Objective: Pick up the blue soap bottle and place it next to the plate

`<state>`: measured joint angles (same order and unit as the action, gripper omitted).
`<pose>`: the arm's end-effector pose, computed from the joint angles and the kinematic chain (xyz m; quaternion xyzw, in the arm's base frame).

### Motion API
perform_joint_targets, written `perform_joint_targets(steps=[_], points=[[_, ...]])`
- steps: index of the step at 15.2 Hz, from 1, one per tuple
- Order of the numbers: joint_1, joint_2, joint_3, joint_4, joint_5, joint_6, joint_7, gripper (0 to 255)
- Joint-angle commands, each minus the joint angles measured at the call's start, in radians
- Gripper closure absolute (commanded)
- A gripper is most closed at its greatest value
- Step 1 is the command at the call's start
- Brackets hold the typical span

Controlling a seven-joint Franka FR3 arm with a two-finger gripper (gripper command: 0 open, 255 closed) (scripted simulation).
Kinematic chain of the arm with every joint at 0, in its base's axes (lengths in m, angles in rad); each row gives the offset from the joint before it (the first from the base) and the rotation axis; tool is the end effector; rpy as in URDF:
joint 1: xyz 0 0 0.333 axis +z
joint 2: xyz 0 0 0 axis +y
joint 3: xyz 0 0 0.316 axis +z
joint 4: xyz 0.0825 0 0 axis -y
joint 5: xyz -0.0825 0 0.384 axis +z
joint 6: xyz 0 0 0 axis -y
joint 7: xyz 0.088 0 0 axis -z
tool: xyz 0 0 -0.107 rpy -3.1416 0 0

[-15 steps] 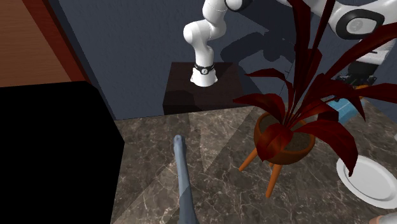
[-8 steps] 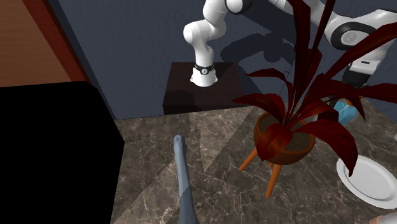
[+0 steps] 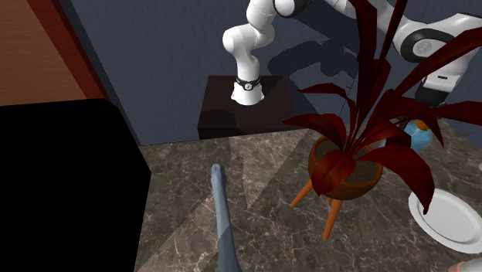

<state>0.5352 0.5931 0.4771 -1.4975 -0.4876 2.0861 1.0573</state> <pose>0.4430 0.5544 0.3584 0.9943 0.0516 0.0927 0.0141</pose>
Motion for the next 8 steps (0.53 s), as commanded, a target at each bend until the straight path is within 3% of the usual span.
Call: perform_joint_targets(steps=[1, 5, 8], points=[[0.0, 0.0, 0.0, 0.0, 0.0, 0.0, 0.0, 0], [0.0, 0.0, 0.0, 0.0, 0.0, 0.0, 0.0, 0], [-0.001, -0.047, 0.018, 0.027, 0.027, -0.069, -0.016, 0]])
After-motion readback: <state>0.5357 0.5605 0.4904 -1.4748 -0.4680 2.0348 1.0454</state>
